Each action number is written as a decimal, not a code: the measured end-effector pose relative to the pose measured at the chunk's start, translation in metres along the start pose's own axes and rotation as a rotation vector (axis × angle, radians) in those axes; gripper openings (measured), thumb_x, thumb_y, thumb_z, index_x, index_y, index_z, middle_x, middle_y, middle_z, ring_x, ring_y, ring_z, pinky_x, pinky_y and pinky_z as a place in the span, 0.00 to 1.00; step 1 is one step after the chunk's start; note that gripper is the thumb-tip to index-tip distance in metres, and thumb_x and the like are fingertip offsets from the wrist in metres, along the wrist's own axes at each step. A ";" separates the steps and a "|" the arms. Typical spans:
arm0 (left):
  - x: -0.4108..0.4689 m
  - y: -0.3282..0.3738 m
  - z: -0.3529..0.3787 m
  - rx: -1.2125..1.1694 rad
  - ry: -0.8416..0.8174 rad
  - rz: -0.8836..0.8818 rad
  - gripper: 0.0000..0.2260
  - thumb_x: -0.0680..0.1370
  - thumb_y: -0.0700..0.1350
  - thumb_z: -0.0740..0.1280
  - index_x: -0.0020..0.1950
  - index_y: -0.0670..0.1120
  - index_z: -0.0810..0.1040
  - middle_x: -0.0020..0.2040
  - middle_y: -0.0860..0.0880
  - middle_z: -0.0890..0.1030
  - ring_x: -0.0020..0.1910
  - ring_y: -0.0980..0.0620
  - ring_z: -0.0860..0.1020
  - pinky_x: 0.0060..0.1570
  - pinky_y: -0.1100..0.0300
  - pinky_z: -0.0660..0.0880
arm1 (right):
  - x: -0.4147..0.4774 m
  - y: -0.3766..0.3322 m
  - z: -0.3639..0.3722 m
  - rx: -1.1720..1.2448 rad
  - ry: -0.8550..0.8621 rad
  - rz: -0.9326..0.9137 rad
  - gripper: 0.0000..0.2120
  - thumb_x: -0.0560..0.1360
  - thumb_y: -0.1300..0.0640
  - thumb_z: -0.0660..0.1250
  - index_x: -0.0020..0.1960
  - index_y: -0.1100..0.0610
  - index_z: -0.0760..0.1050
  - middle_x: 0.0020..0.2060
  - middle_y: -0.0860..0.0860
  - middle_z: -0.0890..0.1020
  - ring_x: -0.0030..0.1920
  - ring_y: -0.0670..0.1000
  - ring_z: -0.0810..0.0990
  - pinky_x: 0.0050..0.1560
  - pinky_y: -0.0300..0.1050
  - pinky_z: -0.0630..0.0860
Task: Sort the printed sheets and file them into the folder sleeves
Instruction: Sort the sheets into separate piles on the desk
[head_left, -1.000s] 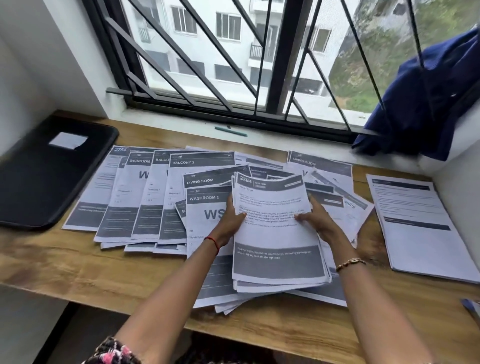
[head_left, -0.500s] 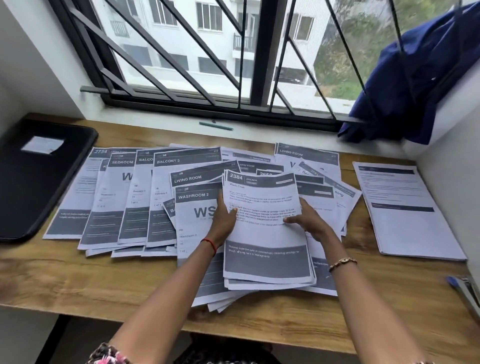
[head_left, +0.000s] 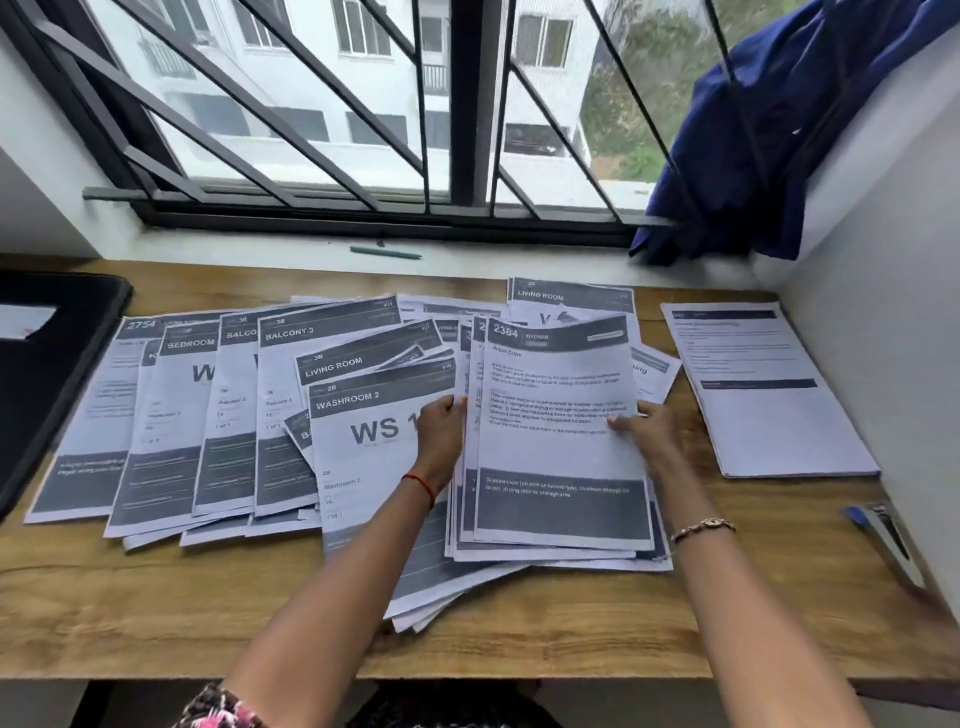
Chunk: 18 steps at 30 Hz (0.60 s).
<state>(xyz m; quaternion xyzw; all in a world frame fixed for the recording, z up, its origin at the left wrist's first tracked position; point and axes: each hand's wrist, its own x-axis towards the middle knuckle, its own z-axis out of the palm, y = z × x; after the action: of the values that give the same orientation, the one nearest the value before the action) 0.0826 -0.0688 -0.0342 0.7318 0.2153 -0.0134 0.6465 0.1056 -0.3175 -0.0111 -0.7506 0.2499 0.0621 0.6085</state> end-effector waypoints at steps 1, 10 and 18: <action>0.000 0.000 0.003 -0.029 0.001 -0.009 0.10 0.79 0.43 0.64 0.38 0.42 0.75 0.35 0.45 0.72 0.35 0.52 0.66 0.36 0.59 0.63 | 0.002 0.003 -0.004 0.002 0.022 0.023 0.16 0.68 0.73 0.69 0.55 0.68 0.77 0.48 0.59 0.80 0.44 0.55 0.78 0.42 0.43 0.77; -0.005 0.007 0.012 -0.269 0.062 -0.054 0.15 0.70 0.36 0.73 0.55 0.40 0.75 0.50 0.41 0.81 0.47 0.45 0.80 0.48 0.52 0.79 | 0.015 0.022 -0.026 0.057 0.080 0.221 0.10 0.67 0.75 0.64 0.46 0.67 0.77 0.51 0.63 0.80 0.47 0.58 0.77 0.57 0.66 0.73; -0.003 0.003 0.016 -0.034 0.026 0.117 0.11 0.79 0.39 0.64 0.60 0.40 0.78 0.59 0.44 0.79 0.60 0.49 0.75 0.62 0.56 0.71 | 0.009 0.022 -0.033 0.061 0.128 0.219 0.11 0.76 0.66 0.63 0.58 0.67 0.74 0.54 0.59 0.79 0.50 0.58 0.78 0.56 0.60 0.76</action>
<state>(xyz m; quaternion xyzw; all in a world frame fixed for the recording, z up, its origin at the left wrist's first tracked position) 0.0852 -0.0850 -0.0327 0.7320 0.1807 0.0376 0.6558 0.0969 -0.3540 -0.0259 -0.7025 0.3703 0.0726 0.6035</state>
